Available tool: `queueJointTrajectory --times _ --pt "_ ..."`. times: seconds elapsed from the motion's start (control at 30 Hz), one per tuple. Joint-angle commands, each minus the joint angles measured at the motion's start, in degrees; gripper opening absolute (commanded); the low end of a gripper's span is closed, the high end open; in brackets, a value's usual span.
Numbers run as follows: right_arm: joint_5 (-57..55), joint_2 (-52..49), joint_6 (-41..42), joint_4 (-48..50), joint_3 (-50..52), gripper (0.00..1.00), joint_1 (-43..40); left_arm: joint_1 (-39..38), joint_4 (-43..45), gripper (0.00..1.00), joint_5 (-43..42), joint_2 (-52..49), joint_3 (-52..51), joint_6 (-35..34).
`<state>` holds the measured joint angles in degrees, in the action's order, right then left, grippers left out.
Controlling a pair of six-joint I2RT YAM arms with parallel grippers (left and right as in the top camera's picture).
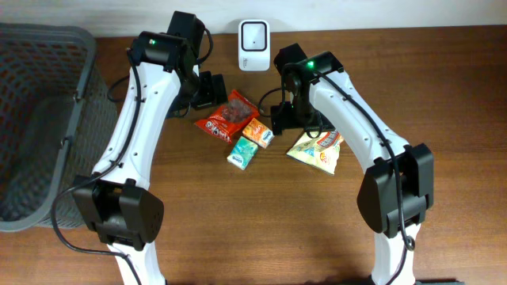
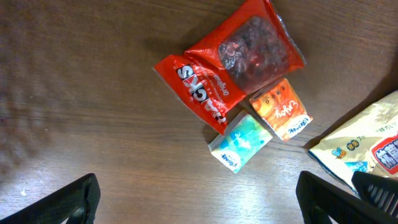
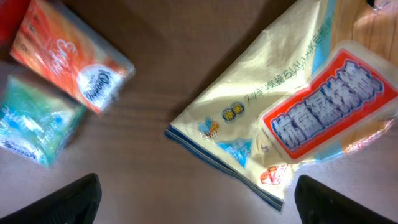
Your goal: Scan the item barcode
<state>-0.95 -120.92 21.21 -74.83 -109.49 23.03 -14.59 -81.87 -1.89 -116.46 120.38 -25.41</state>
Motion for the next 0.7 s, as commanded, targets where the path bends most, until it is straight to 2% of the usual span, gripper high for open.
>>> queueJointTrajectory --times 0.0,0.67 --pt "0.3 0.5 0.2 4.2 0.2 0.98 0.0 0.0 -0.1 0.99 0.4 1.3 0.8 -0.7" --pt "0.1 0.5 0.2 4.5 0.2 0.98 0.0 0.0 -0.1 0.99 0.4 1.3 0.8 -0.7"
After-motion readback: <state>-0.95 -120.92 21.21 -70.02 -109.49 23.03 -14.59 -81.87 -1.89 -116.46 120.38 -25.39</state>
